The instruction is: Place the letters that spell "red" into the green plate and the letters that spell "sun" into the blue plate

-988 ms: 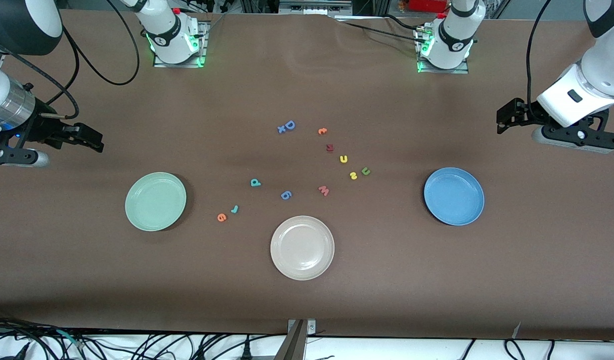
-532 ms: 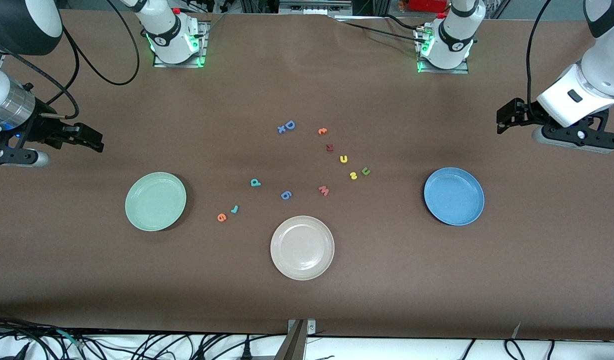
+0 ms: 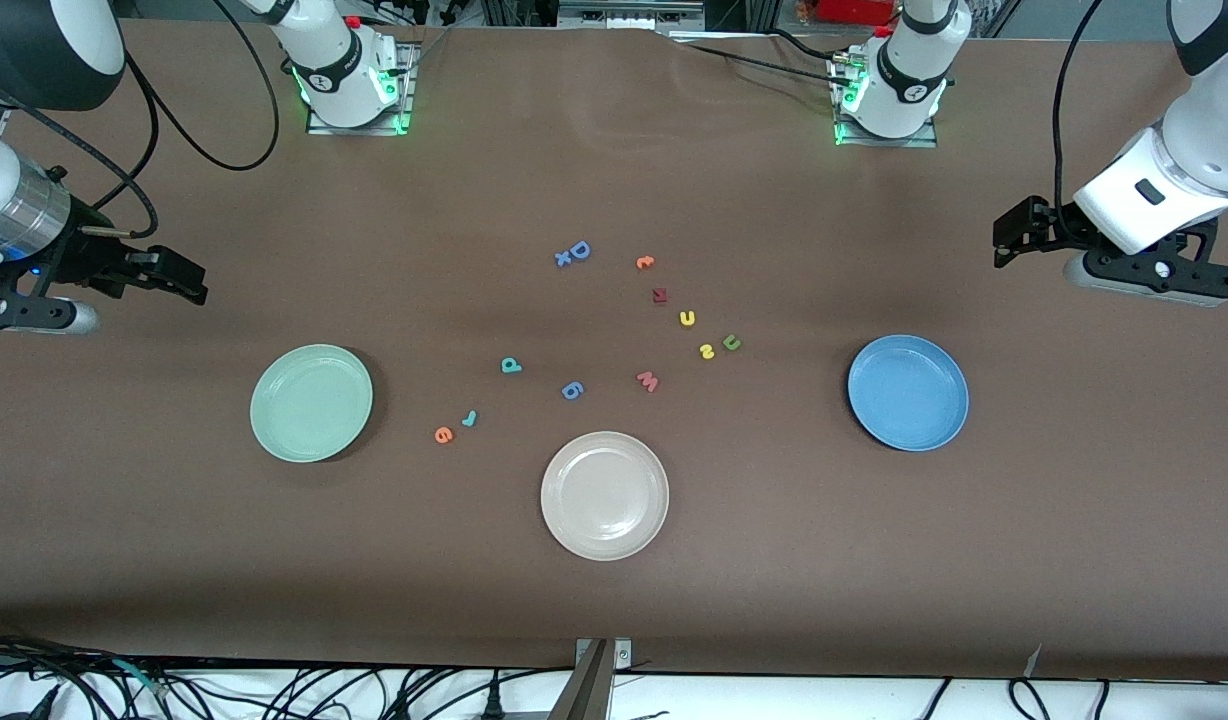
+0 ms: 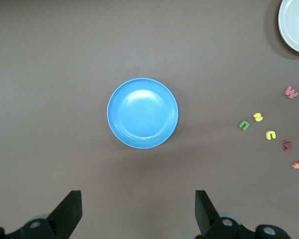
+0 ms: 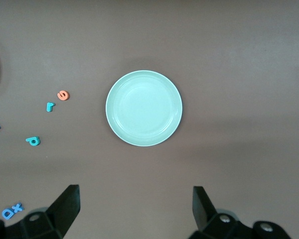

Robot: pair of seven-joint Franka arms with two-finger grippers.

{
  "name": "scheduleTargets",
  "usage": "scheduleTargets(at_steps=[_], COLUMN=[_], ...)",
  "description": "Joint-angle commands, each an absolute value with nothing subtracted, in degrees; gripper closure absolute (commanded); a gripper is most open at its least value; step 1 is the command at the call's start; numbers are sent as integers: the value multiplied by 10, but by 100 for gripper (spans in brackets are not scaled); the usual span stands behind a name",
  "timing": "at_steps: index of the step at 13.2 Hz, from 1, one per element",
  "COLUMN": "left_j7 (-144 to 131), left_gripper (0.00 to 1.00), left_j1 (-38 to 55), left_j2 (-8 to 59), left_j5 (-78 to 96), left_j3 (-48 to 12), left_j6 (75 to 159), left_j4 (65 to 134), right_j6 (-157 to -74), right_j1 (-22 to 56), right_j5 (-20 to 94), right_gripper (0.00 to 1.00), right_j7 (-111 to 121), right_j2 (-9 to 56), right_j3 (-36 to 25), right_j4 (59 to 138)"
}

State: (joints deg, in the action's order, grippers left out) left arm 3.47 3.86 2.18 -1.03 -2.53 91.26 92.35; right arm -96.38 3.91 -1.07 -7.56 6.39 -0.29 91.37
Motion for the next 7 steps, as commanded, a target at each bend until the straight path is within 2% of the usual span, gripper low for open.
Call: scheduleTargets(at_steps=[1,7], left_j7=[29,29], left_gripper=[0,0], left_j1=[43,43], left_j2=[10,11], left_j5=[-23,-20], left_j3=[-25,-25], left_j6=[900,899], left_j4=[930,930], right_j6=[-957,-957], right_j1=[39,39], right_j5=[-15,-15], right_gripper=[0,0], right_j7=[-69,-69], right_j2=[67,67], right_j3=[-4,-4], right_j4=[904,904])
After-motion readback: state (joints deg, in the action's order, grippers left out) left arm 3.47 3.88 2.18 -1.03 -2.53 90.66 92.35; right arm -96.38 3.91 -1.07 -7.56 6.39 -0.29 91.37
